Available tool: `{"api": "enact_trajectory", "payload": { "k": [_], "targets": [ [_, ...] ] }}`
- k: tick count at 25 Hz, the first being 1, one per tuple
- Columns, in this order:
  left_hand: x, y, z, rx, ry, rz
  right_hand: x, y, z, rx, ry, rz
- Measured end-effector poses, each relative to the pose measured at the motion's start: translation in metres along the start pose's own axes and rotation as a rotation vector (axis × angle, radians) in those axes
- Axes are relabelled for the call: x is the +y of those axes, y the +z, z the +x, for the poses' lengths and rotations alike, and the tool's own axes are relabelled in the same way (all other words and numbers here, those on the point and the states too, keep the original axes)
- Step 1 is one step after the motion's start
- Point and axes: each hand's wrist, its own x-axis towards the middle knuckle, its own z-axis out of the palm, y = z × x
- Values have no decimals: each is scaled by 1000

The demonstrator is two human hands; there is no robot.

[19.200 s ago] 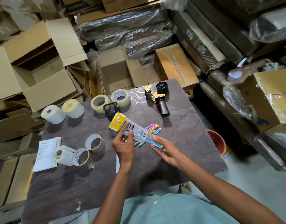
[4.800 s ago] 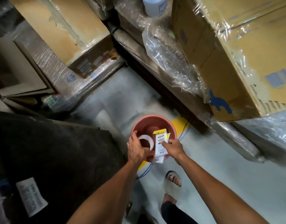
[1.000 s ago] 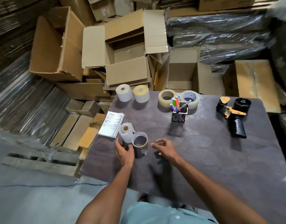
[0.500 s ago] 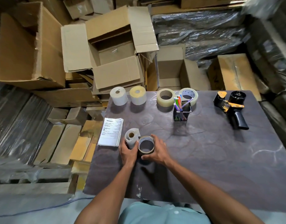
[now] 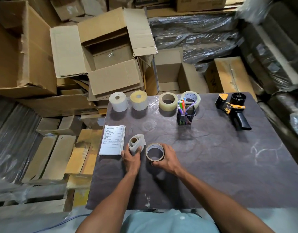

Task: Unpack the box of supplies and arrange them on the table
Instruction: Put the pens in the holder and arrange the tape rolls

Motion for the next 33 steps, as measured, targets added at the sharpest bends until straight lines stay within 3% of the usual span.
{"api": "enact_trajectory", "payload": {
  "k": [6,18,33],
  "targets": [
    [10,4,-14,-45,-30,23,11,-21,-19,148,42,75],
    [33,57,-62,-251,140,40,65,-81,-77,460,190,295],
    [72,189,-225,-335,218,64,201,-216,-163,530,231,391]
  ]
}}
